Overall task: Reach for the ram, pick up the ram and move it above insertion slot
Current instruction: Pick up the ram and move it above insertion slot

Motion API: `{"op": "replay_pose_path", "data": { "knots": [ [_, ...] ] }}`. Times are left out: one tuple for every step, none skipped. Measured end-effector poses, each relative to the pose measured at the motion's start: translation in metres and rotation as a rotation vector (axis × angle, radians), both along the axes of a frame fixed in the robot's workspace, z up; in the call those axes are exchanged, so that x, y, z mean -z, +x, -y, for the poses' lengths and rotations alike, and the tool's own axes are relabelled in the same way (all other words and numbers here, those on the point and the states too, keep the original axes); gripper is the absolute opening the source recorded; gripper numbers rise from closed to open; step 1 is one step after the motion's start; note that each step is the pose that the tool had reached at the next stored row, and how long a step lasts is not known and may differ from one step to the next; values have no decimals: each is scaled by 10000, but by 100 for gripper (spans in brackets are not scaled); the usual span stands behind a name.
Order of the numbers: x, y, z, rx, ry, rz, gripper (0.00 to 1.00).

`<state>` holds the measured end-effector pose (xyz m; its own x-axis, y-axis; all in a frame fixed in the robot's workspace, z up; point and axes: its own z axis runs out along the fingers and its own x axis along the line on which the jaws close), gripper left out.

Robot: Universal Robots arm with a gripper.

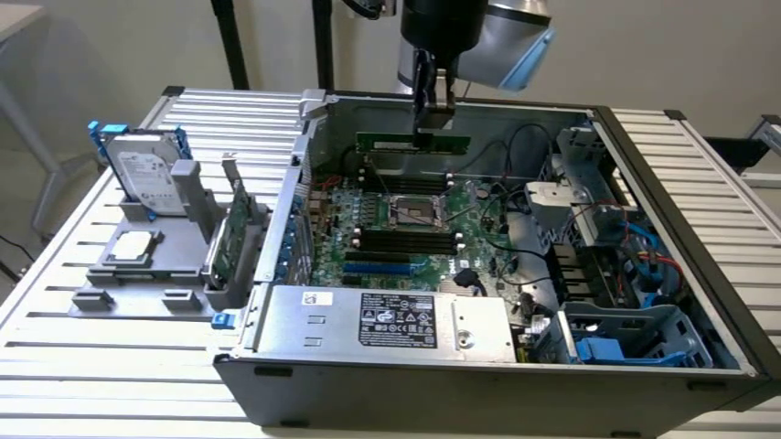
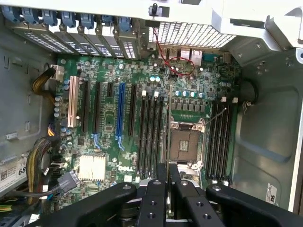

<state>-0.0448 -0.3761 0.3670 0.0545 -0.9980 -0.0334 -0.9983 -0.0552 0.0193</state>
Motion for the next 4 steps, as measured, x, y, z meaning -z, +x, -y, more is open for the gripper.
{"op": "replay_pose_path", "data": {
  "knots": [
    [0,0,0,0,0,0,13],
    [0,0,0,0,0,0,13],
    [0,0,0,0,0,0,13],
    [0,0,0,0,0,0,13]
  ]
}}
